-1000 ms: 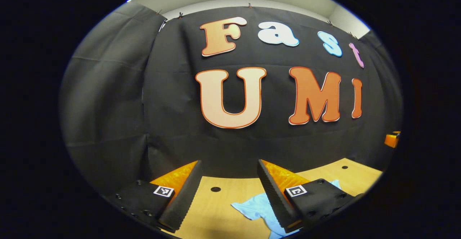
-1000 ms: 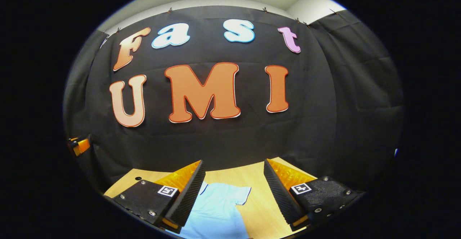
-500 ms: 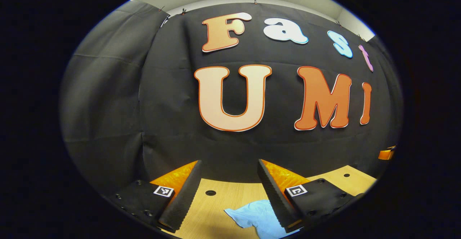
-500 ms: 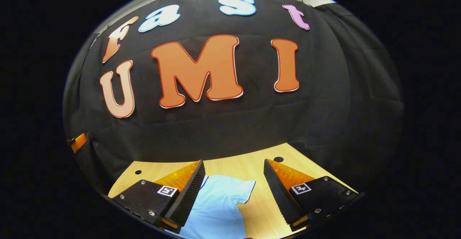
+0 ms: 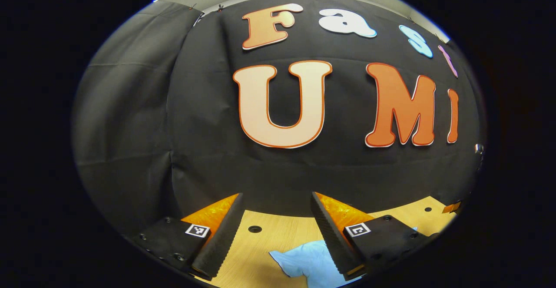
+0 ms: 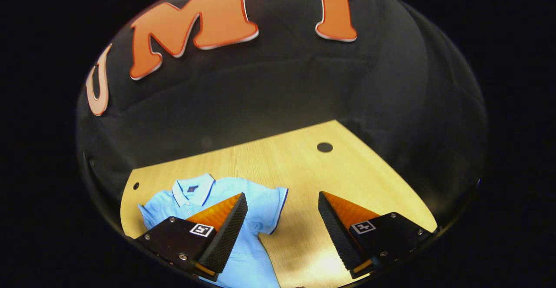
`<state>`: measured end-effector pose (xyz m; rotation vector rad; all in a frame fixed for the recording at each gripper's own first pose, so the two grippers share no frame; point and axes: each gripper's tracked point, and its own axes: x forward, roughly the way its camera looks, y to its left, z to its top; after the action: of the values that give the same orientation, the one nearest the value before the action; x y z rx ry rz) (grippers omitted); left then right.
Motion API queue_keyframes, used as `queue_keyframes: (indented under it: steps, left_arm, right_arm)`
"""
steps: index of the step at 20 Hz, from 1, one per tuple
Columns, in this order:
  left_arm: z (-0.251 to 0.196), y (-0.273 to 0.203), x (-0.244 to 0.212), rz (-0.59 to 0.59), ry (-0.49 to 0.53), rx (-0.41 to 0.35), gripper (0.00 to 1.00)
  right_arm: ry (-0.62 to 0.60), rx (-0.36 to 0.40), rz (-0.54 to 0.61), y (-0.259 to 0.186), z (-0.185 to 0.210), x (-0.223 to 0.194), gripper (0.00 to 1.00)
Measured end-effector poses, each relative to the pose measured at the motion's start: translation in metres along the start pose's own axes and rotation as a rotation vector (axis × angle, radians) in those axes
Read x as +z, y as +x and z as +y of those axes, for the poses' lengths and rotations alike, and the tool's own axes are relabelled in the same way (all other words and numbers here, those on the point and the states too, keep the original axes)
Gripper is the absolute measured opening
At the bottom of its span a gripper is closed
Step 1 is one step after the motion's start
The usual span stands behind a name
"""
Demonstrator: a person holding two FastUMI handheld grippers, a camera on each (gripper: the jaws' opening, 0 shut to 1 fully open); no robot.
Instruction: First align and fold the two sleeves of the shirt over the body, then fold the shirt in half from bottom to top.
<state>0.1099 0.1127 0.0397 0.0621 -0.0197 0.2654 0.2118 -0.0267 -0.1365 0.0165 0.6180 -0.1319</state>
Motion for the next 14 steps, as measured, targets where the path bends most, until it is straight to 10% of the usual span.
queue_keyframes:
  steps: [14]
  left_arm:
    - [0.024, 0.058, -0.052, 0.105, 0.019, -0.041, 0.98]
  right_arm:
    - [-0.032, -0.112, 0.498, 0.114, 0.010, -0.075, 1.00]
